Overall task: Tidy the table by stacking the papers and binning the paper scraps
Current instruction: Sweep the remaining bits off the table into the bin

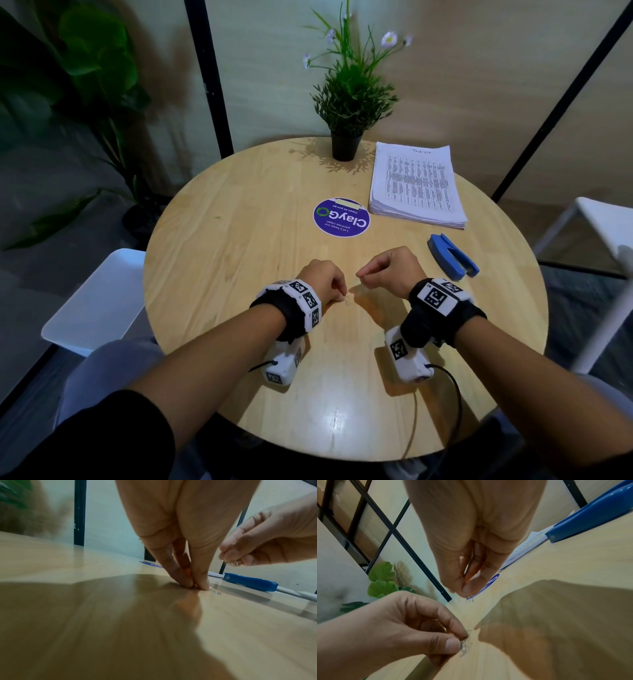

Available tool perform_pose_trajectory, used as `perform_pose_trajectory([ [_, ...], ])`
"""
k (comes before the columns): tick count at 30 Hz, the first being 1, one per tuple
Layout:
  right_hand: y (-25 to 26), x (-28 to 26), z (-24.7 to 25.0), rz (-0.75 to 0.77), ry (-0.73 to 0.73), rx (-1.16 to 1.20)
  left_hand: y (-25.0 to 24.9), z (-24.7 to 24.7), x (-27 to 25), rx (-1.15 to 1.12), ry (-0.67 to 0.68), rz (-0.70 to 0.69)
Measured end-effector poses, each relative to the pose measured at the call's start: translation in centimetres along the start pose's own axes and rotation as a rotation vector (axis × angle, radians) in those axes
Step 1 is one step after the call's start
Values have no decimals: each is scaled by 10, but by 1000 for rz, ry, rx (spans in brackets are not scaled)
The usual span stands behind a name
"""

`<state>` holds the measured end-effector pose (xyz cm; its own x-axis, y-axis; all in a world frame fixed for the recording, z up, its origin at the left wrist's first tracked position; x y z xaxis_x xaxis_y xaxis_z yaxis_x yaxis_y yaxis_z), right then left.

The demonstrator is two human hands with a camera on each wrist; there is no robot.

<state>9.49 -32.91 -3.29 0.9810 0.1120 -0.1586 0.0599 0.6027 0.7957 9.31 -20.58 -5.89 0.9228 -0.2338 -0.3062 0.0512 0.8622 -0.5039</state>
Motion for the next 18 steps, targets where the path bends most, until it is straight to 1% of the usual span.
perform_pose_trajectory([
  [8,0,-1,1,-9,3,-6,0,1,0,-19,-12,-1],
  [12,0,0,4,-8,0,0,8,10,-1,-113,-14,15],
  [14,-2,0,6,-16,-6,-4,12,13,-3,-85,-1,15],
  [16,-4,0,7,-20,-14,0,14,10,-5,1,38,19],
  [18,-5,1,6,-19,-16,8,15,7,-6,54,34,14],
])
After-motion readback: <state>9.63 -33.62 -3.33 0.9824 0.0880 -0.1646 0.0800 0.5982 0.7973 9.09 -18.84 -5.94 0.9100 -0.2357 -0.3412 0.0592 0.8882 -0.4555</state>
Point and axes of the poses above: each hand's wrist, its own x-axis towards the middle knuckle, its own z-axis out of the back of the hand, y = z × x, the point moved 10 cm from there along x, towards the middle knuckle, and after that the axes turned 6 degrees about z, right-handed, at the moved point
